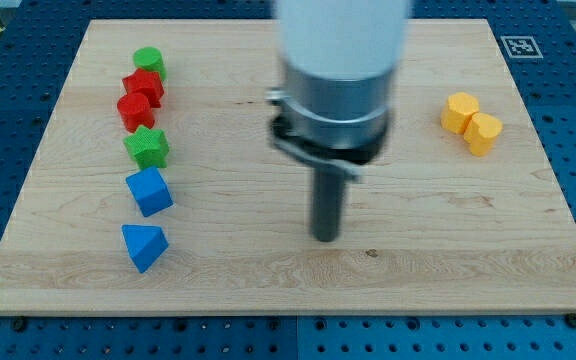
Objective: Slide the yellow hexagon towards the green circle
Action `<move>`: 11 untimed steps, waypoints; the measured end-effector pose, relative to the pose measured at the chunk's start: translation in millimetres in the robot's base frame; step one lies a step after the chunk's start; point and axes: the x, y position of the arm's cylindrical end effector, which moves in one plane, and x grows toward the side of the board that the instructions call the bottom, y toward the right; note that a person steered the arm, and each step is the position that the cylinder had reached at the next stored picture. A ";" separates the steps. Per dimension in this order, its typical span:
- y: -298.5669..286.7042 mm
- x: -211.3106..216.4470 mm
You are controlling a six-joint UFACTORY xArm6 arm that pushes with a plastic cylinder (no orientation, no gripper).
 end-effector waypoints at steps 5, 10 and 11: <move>190.7 -106.2; 147.1 -162.1; 144.6 -178.7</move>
